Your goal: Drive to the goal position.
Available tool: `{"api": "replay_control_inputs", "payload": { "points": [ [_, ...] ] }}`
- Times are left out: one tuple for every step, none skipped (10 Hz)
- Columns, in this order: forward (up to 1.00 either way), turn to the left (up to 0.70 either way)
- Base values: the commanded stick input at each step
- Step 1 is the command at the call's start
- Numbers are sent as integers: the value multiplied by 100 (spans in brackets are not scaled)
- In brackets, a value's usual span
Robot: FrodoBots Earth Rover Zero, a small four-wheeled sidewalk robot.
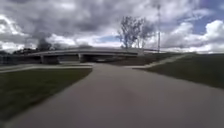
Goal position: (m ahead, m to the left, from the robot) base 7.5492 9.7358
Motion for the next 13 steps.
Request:
{"api": "replay_control_inputs", "payload": {
  "points": [
    [100, 0],
    [100, 0],
    [100, 0],
    [100, 0],
    [100, 0],
    [100, 0],
    [100, 0],
    [100, 0],
    [100, 0],
    [100, 0],
    [100, 0],
    [100, 0],
    [100, 0]
  ]
}}
